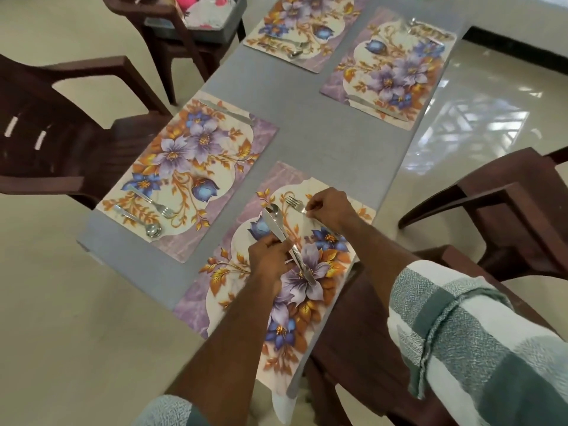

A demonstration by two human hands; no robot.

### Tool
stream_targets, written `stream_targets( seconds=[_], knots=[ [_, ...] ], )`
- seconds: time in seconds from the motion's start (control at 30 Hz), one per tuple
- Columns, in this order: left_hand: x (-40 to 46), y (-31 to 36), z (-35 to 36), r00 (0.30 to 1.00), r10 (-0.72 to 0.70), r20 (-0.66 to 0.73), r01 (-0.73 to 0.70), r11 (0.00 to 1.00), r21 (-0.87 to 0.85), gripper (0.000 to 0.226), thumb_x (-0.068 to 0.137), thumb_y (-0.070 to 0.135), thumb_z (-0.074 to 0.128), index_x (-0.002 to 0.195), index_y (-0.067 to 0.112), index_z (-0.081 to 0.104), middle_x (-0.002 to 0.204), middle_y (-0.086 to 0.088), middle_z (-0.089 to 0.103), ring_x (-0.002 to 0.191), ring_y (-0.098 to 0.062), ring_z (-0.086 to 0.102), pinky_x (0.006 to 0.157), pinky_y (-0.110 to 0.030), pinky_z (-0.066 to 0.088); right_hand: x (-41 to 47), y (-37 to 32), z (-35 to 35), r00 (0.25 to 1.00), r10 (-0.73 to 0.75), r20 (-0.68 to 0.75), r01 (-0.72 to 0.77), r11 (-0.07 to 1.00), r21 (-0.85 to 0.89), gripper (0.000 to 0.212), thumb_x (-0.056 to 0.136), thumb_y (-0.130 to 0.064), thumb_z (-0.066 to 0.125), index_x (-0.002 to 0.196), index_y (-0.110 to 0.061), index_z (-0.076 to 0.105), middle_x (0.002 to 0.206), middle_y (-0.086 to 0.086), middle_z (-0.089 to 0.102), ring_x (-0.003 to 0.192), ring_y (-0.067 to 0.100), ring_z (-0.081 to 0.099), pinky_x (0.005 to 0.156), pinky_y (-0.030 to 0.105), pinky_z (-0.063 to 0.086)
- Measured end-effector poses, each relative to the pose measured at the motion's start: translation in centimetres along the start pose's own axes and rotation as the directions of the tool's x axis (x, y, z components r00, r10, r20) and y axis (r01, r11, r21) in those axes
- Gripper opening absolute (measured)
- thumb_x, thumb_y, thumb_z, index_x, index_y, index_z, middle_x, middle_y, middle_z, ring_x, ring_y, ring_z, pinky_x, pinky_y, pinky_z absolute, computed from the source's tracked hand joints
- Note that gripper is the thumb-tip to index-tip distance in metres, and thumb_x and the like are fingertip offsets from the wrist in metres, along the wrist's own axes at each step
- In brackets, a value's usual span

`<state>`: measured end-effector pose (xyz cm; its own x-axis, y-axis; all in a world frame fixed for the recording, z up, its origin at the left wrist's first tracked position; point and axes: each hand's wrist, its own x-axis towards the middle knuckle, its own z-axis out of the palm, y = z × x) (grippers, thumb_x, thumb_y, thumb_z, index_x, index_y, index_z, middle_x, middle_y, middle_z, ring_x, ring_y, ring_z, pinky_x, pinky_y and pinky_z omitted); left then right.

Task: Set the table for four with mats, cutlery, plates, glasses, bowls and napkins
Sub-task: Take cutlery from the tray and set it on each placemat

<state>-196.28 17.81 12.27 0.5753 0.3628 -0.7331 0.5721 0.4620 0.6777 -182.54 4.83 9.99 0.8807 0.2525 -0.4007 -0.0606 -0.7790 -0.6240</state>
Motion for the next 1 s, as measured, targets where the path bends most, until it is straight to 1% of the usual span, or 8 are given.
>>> stream_targets(
  seconds=[0.17, 0.3, 0.4, 0.5, 0.57, 0.7, 0.87, 1.0],
  knots=[
    [0.3, 0.2, 0.5, 1.0, -0.013, -0.015, 0.012, 1.0, -0.013, 0.011, 0.087, 0.0, 0.074, 0.098, 0.0, 0.073, 0.088, -0.016, 0.075, 0.078, -0.03, 0.071, 0.08, -0.046, 0.062, 0.2, 0.2, 0.6, 0.999, -0.047, -0.014, 0.046, 0.998, -0.053, 0.013, 0.083, -0.01, 0.079, 0.095, -0.011, 0.08, 0.098, 0.006, 0.076, 0.093, 0.018, 0.07, 0.086, 0.025, 0.052],
    [0.5, 0.3, 0.9, 0.999, -0.037, 0.003, 0.037, 0.998, -0.046, 0.011, 0.087, 0.002, 0.074, 0.098, -0.001, 0.072, 0.078, -0.009, 0.074, 0.068, -0.023, 0.071, 0.071, -0.038, 0.062, -0.1, 0.5, 0.5, 0.997, -0.068, -0.048, 0.067, 0.997, -0.025, 0.018, 0.084, -0.014, 0.079, 0.101, -0.01, 0.079, 0.103, 0.005, 0.075, 0.096, 0.018, 0.068, 0.087, 0.026, 0.052],
    [0.7, 0.3, 1.2, 0.999, -0.051, -0.005, 0.051, 0.996, -0.078, 0.006, 0.086, 0.003, 0.076, 0.09, 0.003, 0.072, 0.079, -0.01, 0.075, 0.068, -0.023, 0.071, 0.072, -0.038, 0.062, -1.8, 0.4, -0.2, 0.983, -0.082, -0.164, 0.1, 0.989, 0.106, 0.013, 0.086, -0.02, 0.077, 0.095, -0.011, 0.079, 0.092, 0.0, 0.074, 0.083, 0.011, 0.066, 0.078, 0.023, 0.048],
    [1.1, 0.6, 1.4, 0.998, -0.051, -0.021, 0.049, 0.996, -0.08, 0.004, 0.087, 0.005, 0.075, 0.088, 0.005, 0.071, 0.08, -0.009, 0.074, 0.065, -0.02, 0.071, 0.064, -0.034, 0.062, -4.0, 0.5, -0.2, 0.991, -0.133, 0.018, 0.122, 0.95, 0.289, 0.01, 0.086, -0.018, 0.077, 0.085, -0.009, 0.079, 0.078, 0.002, 0.075, 0.073, 0.017, 0.071, 0.07, 0.033, 0.058],
    [1.2, 1.0, 1.8, 0.999, -0.044, -0.021, 0.042, 0.996, -0.076, 0.005, 0.089, 0.005, 0.073, 0.094, 0.003, 0.072, 0.083, -0.011, 0.074, 0.069, -0.022, 0.071, 0.066, -0.034, 0.062, -5.2, 0.8, 0.1, 0.973, -0.184, 0.141, 0.129, 0.936, 0.327, 0.011, 0.082, -0.02, 0.082, 0.084, -0.01, 0.078, 0.075, 0.004, 0.075, 0.071, 0.019, 0.072, 0.069, 0.033, 0.059],
    [1.2, 1.7, 2.4, 1.0, -0.013, 0.014, 0.013, 1.0, -0.024, 0.014, 0.088, 0.006, 0.074, 0.101, 0.002, 0.071, 0.086, -0.012, 0.074, 0.069, -0.023, 0.071, 0.064, -0.033, 0.062, -5.6, 0.6, 0.4, 0.981, -0.161, 0.104, 0.127, 0.953, 0.276, 0.024, 0.072, -0.022, 0.09, 0.089, -0.011, 0.078, 0.074, -0.001, 0.074, 0.064, 0.004, 0.068, 0.061, 0.02, 0.053],
    [1.3, 2.2, 2.9, 0.999, 0.041, 0.03, -0.042, 0.999, 0.012, 0.02, 0.089, 0.007, 0.074, 0.106, -0.003, 0.07, 0.092, -0.018, 0.075, 0.076, -0.028, 0.072, 0.074, -0.039, 0.063, -5.3, 0.0, -0.2, 0.989, -0.12, 0.084, 0.088, 0.946, 0.313, 0.007, 0.078, -0.01, 0.084, 0.084, -0.01, 0.081, 0.079, 0.0, 0.076, 0.072, 0.012, 0.07, 0.073, 0.031, 0.058],
    [1.3, 2.2, 2.7, 0.999, 0.053, 0.003, -0.053, 0.998, 0.015, 0.017, 0.087, 0.01, 0.078, 0.099, 0.0, 0.072, 0.095, -0.017, 0.076, 0.083, -0.03, 0.073, 0.075, -0.04, 0.063, -3.1, 1.6, -2.7, 1.0, -0.004, 0.008, 0.001, 0.956, 0.292, 0.014, 0.08, -0.012, 0.083, 0.094, -0.011, 0.08, 0.092, 0.003, 0.077, 0.086, 0.013, 0.07, 0.092, 0.039, 0.057]
  ],
)
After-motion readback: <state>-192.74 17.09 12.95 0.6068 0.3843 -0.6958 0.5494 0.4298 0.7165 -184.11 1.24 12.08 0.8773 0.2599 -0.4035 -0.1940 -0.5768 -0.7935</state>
